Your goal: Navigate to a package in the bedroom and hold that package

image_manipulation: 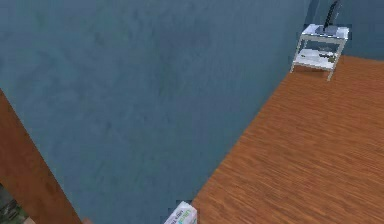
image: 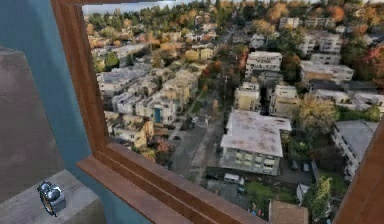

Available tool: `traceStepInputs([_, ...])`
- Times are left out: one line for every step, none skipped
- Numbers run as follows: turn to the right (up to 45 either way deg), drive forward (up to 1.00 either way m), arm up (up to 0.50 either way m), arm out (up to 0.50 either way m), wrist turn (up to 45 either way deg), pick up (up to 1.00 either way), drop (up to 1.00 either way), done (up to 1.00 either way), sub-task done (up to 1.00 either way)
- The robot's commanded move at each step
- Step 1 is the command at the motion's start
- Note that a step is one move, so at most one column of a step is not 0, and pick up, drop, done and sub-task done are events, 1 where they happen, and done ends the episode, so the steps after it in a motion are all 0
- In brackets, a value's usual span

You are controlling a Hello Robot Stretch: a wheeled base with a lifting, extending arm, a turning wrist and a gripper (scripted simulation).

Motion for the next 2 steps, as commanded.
traceStepInputs([0.0,0.00,0.00,0.00,0.0,1.00,0.00,0.00,0.00])
traceStepInputs([0.0,0.00,0.10,0.00,0.0,0.00,0.00,0.00,0.00])
